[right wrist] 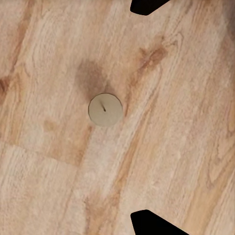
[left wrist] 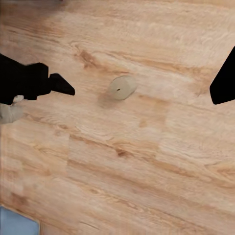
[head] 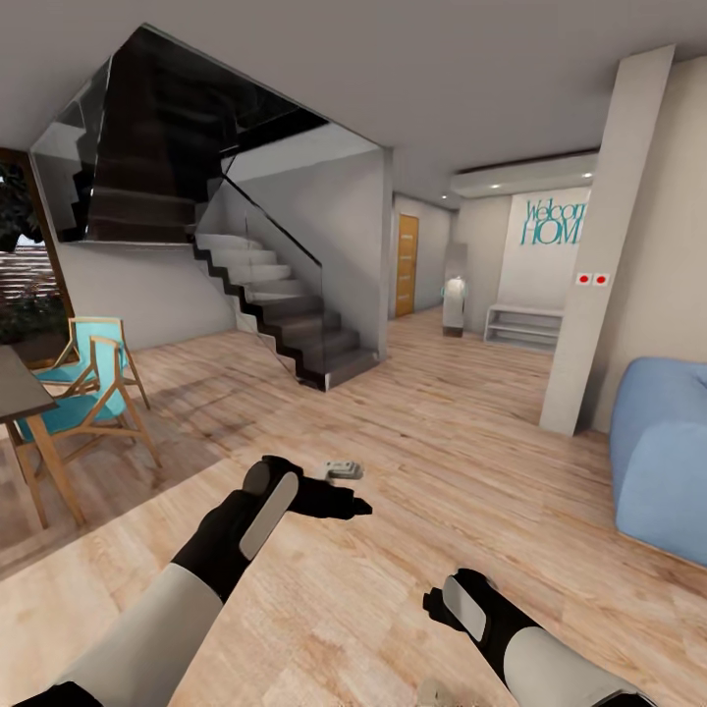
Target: Place each of the two pumpkins and all three candles from the living room inside a cabinet in the living room (use any cabinet), then make sure every cabinet is closed, and position the cauldron so it is next to a table in the living room.
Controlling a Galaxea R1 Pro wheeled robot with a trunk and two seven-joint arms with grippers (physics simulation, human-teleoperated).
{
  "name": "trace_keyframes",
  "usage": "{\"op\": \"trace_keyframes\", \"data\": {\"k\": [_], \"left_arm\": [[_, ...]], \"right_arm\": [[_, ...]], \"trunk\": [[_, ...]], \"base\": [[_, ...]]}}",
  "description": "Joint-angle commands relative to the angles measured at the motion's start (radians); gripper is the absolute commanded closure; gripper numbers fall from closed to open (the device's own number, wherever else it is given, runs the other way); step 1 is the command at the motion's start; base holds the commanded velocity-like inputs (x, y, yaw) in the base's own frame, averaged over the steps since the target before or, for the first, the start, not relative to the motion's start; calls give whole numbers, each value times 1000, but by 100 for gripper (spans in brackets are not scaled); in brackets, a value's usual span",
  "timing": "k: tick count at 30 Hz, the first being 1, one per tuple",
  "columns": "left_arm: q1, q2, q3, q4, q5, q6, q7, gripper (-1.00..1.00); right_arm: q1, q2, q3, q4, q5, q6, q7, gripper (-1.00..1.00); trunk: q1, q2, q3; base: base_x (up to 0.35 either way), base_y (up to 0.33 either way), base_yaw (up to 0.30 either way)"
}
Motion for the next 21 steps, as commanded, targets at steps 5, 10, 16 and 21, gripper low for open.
{"op": "trace_keyframes", "data": {"k": [5,10,16,21], "left_arm": [[0,17,1,-49,-2,4,-87,-100],[0,80,3,-83,-1,4,-310,-100],[0,133,6,-91,0,4,-505,-100],[0,142,8,-92,0,4,-549,-100]], "right_arm": [[-1,-1,8,-2,-8,4,-7,-100],[-1,-1,9,-2,-8,4,-7,-100],[-1,0,10,0,-8,4,-7,-100],[-1,1,11,0,-8,4,-7,-100]], "trunk": [[19,-36,-17],[38,-71,-33],[61,-113,-51],[81,-148,-67]], "base": [[0,0,0],[0,0,0],[0,0,0],[0,0,0]]}}
